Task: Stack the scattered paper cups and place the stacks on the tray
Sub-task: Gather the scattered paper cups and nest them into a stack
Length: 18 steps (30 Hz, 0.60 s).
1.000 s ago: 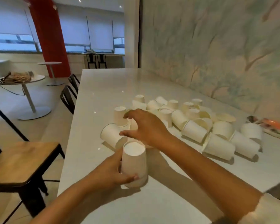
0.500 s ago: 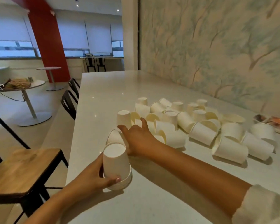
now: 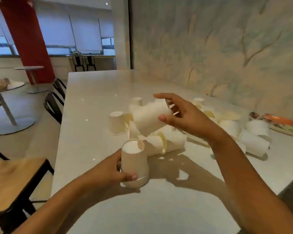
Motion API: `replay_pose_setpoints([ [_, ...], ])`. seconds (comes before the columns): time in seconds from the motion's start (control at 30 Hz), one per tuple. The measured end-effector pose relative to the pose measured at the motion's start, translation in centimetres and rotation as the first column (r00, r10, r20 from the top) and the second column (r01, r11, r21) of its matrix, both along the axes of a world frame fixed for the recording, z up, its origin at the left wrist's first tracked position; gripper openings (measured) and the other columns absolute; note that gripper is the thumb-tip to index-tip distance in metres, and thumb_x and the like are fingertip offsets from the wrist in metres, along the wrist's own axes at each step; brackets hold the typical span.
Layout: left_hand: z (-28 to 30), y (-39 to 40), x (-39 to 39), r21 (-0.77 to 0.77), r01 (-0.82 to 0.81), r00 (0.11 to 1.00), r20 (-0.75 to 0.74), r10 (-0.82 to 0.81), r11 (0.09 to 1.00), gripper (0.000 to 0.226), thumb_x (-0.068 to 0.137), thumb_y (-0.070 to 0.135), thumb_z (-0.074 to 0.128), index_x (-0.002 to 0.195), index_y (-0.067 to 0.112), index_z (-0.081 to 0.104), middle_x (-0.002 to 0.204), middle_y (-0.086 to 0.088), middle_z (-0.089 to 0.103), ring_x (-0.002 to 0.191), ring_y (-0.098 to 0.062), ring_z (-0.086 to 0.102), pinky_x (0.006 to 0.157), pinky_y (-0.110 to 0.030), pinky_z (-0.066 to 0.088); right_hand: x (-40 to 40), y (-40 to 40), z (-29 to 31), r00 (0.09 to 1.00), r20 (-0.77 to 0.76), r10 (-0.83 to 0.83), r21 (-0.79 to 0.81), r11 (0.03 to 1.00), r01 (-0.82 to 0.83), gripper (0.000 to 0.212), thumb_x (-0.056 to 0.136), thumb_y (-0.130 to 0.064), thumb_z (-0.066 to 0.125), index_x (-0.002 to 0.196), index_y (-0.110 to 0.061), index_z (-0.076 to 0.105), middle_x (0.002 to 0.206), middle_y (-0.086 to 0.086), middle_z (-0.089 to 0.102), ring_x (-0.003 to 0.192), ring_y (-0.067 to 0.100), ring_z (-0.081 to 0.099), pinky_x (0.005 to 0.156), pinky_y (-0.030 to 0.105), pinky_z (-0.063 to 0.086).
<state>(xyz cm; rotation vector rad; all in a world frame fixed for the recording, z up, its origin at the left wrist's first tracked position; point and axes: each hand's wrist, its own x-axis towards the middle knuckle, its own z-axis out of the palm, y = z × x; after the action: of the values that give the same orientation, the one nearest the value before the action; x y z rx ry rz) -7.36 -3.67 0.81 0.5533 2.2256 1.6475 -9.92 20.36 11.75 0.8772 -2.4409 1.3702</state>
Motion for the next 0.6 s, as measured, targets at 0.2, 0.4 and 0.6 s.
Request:
replay_pose_setpoints([
  [0.2, 0.0, 1.6, -1.7, -0.109, 0.077, 0.994, -0.065, -0.084, 0.991, 0.086, 0.049, 0.068, 0.074, 0.123, 0.055, 0.033, 0.120, 0.030, 0.053, 0.112, 0.001, 0.053, 0.087, -0.018, 0.051, -0.6, 0.0, -1.8, 0.997, 0.015, -0.073, -0.217, 0.973, 0.075, 0.048, 0.064, -0.055, 0.064, 0.105, -0.045, 0.042, 0.105, -0.013, 0.055, 0.084, 0.006, 0.059, 0.061, 0.017, 0.048],
  [0.4, -0.6, 1.1, -1.9, -0.120, 0.052, 0.988, -0.138, -0.069, 0.991, 0.068, 0.051, 0.065, 0.072, 0.110, 0.059, 0.041, 0.111, 0.042, 0.053, 0.106, 0.011, 0.053, 0.078, -0.008, 0.049, 0.1, -1.5, -2.4, 0.989, -0.120, -0.090, -0.130, 0.989, 0.074, 0.041, 0.069, -0.056, 0.060, 0.109, -0.050, 0.052, 0.112, -0.026, 0.056, 0.096, -0.002, 0.055, 0.072, 0.013, 0.046],
  [0.6, -0.2, 1.2, -1.9, -0.066, 0.084, 0.985, -0.148, -0.093, 0.994, 0.066, 0.065, 0.047, 0.074, 0.116, 0.055, 0.034, 0.112, 0.050, 0.046, 0.107, 0.019, 0.047, 0.074, -0.001, 0.043, -0.1, -3.4, -4.8, 0.999, -0.014, 0.028, 0.299, 0.954, -0.023, 0.056, 0.072, -0.062, 0.062, 0.123, -0.050, 0.045, 0.131, -0.023, 0.046, 0.112, -0.005, 0.042, 0.082, 0.016, 0.035],
])
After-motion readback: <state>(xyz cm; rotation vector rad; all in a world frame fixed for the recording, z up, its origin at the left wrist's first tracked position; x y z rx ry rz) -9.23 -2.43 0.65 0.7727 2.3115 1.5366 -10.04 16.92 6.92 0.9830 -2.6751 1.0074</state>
